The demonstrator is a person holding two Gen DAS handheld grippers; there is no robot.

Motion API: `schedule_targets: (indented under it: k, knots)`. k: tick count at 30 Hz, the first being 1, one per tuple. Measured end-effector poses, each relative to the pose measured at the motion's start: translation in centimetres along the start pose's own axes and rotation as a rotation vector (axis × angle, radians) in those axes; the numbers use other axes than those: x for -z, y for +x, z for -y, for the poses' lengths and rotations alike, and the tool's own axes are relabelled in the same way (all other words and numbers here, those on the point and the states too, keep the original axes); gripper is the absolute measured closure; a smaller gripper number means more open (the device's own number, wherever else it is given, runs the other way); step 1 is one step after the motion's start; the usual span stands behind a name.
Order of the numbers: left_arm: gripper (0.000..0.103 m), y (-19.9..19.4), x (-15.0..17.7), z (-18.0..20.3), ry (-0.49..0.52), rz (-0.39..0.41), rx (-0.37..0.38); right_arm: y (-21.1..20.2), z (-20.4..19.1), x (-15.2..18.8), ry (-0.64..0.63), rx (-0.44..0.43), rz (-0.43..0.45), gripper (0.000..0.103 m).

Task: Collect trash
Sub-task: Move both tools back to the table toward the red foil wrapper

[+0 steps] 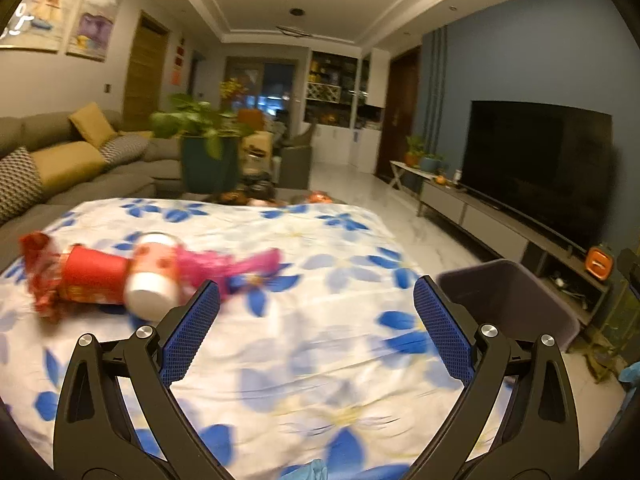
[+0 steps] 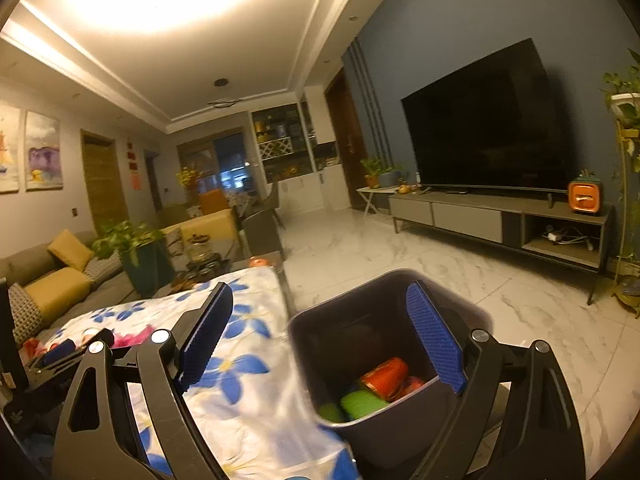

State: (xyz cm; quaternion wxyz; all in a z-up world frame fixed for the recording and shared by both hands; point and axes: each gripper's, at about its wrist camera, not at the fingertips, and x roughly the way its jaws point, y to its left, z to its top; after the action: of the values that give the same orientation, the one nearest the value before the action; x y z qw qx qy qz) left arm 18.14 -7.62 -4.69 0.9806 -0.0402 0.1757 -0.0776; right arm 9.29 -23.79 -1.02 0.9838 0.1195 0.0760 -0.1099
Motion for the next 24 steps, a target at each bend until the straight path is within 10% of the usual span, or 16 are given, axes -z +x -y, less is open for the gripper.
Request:
schedule_targets:
  k: [24]
  knots:
    - [0.007, -5.6, 0.4, -19.3, -0.164, 0.027, -0.335, 1.9, -15.9, 4.6, -0.135, -0.29, -0.111, 0.017]
